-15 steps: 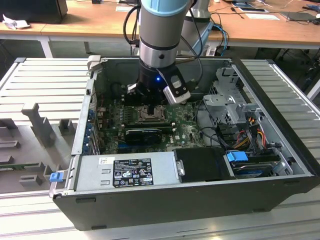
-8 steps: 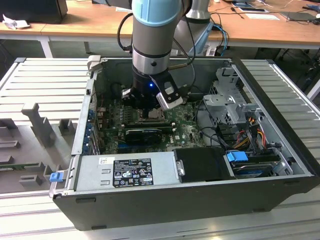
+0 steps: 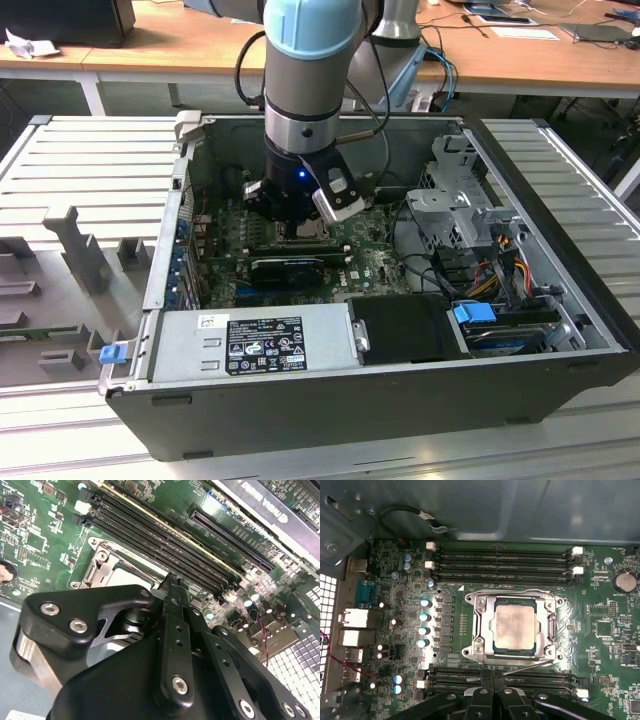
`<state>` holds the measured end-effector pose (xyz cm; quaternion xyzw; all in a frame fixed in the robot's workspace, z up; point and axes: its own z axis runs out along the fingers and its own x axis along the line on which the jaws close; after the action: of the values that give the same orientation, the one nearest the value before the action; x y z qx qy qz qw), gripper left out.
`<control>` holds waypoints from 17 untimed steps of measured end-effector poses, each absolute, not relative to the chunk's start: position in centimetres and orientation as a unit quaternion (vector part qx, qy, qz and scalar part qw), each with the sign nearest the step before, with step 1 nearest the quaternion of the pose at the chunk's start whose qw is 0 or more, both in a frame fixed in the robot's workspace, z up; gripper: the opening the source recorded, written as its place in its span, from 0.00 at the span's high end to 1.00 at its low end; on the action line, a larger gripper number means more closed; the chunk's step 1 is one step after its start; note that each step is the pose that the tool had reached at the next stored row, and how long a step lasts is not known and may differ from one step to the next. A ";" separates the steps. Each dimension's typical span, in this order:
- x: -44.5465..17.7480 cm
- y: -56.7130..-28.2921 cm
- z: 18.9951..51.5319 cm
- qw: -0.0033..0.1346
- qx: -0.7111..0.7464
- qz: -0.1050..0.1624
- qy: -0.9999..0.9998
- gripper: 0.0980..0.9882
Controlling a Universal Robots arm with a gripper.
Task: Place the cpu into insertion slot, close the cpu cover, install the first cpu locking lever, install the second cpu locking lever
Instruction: 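Install the second cpu locking lever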
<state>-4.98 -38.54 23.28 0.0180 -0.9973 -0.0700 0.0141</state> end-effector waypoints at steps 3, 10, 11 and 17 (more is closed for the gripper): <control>-5.0 -38.5 22.4 0.014 0.018 -0.070 -0.997 0.99; -5.9 -38.8 21.9 0.013 0.020 -0.094 -0.995 0.99; -6.0 -38.9 21.8 0.013 0.022 -0.101 -0.995 0.99; -6.7 -40.2 21.3 0.010 0.025 -0.131 -0.991 0.99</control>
<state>-6.71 -40.15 21.30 0.0246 -0.9910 -0.1310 0.0097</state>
